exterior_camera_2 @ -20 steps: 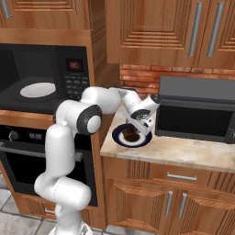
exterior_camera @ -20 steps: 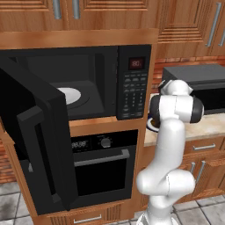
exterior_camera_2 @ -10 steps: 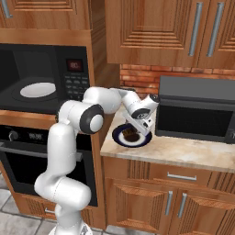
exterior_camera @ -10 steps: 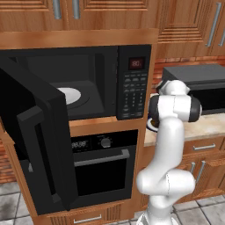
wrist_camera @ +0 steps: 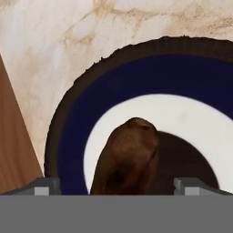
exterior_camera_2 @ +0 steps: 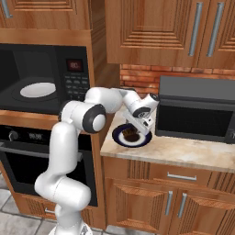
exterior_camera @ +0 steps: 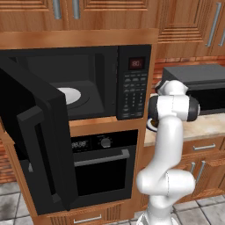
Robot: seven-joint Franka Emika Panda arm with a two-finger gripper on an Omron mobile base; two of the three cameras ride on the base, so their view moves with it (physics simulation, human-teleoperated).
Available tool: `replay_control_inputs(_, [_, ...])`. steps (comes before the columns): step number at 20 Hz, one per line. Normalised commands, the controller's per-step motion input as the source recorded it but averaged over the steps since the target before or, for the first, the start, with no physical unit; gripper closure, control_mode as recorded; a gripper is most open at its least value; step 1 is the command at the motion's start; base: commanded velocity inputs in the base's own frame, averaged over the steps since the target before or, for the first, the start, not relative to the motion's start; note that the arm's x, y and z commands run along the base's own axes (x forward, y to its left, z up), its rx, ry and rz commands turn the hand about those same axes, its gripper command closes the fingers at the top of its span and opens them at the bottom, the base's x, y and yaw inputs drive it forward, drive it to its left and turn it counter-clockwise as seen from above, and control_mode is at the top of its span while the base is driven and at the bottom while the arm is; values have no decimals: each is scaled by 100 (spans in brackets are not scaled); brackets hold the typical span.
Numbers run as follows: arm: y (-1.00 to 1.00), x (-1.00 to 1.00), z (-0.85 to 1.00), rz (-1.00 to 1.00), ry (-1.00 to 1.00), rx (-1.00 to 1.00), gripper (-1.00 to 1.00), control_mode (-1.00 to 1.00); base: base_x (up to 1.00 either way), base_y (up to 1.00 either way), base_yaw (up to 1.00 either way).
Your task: Pick the sweet potato from the counter and place it in the microwave. Then turn on the microwave.
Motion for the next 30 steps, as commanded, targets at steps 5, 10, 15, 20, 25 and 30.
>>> replay_control_inputs(5, [0, 8, -14, 0, 2, 0, -100, -100, 0, 0, 0])
replay_control_inputs(10, [0, 4, -17, 0, 1, 0, -100, -100, 0, 0, 0])
replay_control_inputs(15, [0, 1, -15, 0, 1, 0, -100, -100, 0, 0, 0])
replay_control_inputs(20, [0, 0, -17, 0, 1, 0, -100, -100, 0, 0, 0])
replay_control_inputs(25, [0, 0, -14, 0, 1, 0, -100, -100, 0, 0, 0])
replay_control_inputs(30, [5, 0, -17, 0, 1, 0, -100, -100, 0, 0, 0])
